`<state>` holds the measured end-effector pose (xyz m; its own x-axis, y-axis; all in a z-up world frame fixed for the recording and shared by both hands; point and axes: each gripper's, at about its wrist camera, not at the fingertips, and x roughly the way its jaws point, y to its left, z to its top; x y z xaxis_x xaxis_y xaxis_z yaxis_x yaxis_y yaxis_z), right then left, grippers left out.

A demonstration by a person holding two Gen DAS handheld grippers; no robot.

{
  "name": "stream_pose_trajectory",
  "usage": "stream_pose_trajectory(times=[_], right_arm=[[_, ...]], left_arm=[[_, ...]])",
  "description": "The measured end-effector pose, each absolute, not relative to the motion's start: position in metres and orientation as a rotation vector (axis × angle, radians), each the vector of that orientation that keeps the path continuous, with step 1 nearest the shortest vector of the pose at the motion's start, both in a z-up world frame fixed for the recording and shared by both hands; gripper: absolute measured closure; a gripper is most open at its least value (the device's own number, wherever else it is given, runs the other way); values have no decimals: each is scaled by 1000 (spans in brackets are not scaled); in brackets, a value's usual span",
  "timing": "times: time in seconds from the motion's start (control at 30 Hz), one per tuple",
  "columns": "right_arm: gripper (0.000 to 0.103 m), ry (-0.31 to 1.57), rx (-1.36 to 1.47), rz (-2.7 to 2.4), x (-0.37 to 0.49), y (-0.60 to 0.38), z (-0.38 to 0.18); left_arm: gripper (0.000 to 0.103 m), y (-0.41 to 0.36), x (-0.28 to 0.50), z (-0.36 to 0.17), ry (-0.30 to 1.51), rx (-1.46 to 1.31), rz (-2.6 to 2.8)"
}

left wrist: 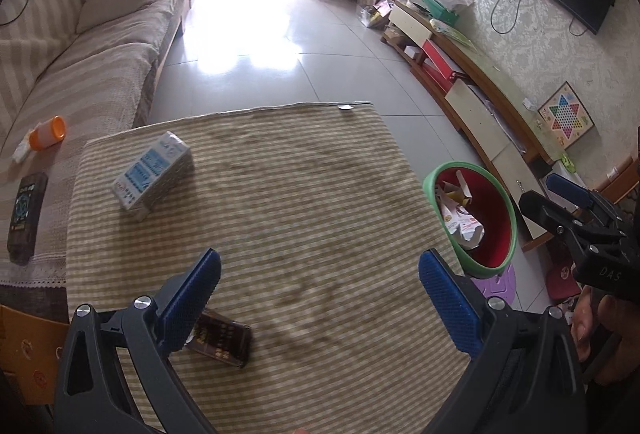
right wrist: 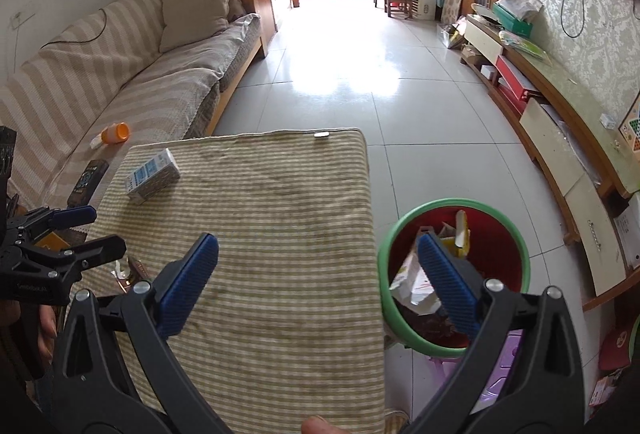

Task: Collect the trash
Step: 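Grasp the blue-white milk carton with the left tool while the right tool grasps the brown wrapper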

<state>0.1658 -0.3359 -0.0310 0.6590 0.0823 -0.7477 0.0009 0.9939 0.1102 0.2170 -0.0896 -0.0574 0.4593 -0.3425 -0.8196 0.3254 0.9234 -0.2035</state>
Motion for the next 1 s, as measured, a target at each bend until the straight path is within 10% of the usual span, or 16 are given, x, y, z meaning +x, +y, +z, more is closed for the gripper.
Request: stream_pose_trajectory(times=[1.0], right_arm=[[5, 1073, -215, 499, 187, -81, -147]], left_arm=[[8, 29, 331, -134, 1171, 122, -349]])
